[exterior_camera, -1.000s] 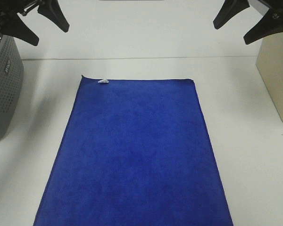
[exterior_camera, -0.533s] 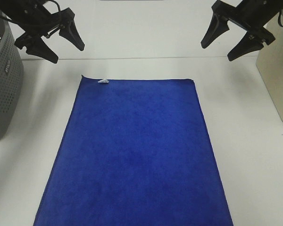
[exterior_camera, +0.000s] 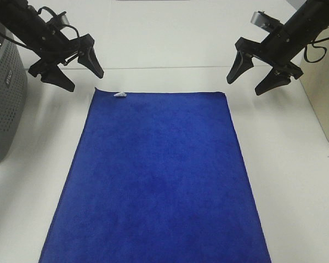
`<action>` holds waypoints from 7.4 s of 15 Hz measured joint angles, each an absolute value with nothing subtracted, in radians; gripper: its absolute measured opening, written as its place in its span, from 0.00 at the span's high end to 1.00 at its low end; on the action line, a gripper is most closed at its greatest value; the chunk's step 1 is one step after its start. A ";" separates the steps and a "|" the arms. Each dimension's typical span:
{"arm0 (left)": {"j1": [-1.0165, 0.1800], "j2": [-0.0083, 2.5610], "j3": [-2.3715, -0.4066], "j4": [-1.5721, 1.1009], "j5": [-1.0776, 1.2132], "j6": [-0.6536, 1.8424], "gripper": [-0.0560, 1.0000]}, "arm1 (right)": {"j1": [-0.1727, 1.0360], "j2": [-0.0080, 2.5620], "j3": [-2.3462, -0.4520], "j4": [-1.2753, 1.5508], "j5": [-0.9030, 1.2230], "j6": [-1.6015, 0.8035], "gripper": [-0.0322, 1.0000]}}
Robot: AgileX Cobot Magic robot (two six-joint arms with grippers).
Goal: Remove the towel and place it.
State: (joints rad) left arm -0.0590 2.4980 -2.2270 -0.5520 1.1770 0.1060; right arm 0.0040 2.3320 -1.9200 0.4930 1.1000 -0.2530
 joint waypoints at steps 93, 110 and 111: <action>-0.201 2.672 -2.243 -0.438 0.302 0.348 0.77 | 0.122 2.631 -2.177 0.707 0.421 -0.926 0.72; -0.198 2.384 -2.240 -0.280 0.875 0.179 0.20 | 0.122 2.278 -2.177 0.385 0.978 -0.297 0.21; -0.198 2.342 -2.240 -0.234 0.969 0.112 0.20 | 0.122 2.233 -2.177 0.338 1.041 -0.237 0.21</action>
State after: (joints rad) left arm -0.1980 2.3420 -2.2400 -0.2340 0.9690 0.1120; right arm 0.1220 2.2330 -2.1770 0.3380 1.0410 -0.2370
